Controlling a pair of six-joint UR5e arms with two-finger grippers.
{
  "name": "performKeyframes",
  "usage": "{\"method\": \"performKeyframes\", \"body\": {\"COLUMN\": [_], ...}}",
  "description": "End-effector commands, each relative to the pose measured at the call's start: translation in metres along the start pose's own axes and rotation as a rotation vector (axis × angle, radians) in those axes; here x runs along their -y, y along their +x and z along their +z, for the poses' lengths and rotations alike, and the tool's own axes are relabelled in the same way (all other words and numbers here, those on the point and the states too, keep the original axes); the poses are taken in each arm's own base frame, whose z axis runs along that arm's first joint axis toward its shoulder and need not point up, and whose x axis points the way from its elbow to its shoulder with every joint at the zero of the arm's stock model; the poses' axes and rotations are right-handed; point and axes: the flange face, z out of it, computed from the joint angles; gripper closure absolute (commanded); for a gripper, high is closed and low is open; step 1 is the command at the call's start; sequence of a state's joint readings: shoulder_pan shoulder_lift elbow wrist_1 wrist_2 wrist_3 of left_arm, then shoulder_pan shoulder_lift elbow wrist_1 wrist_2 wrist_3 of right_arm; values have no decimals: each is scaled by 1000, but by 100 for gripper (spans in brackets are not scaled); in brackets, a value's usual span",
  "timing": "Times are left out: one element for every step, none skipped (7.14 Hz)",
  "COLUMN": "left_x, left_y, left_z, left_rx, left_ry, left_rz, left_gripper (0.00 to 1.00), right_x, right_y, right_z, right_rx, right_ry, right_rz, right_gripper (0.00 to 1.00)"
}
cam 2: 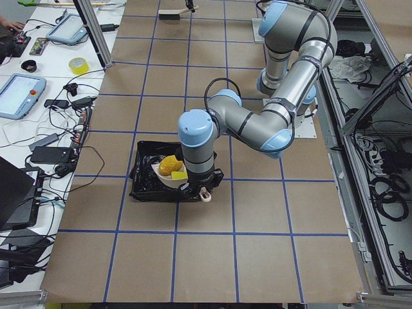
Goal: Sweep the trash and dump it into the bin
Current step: 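Tilt the dustpan over the black bin with the left gripper to dump the trash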
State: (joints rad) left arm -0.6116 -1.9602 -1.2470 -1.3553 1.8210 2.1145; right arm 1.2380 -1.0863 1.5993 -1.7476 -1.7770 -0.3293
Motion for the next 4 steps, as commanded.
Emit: {"method": "performKeyframes", "body": {"left_x": [21,38,60,73], "left_y": [-16,-22,-28,-25], "left_z": [-10,-15,-18,-17], "left_rx": [27,26,78,138], "left_ry": [-150,-230,-301,-358], "left_rz": [130,198,271,287], "left_gripper": [100,100,100,100], "right_x": [2,2,0,0], "right_y": [1,1,2,4], "right_z": [-2,-4,-11,-19], "right_rx": [-3,-6,-10,-19], "right_ry": [21,25,36,65], "right_rz": [4,5,12,23], "right_gripper": [29,26,21,16]}}
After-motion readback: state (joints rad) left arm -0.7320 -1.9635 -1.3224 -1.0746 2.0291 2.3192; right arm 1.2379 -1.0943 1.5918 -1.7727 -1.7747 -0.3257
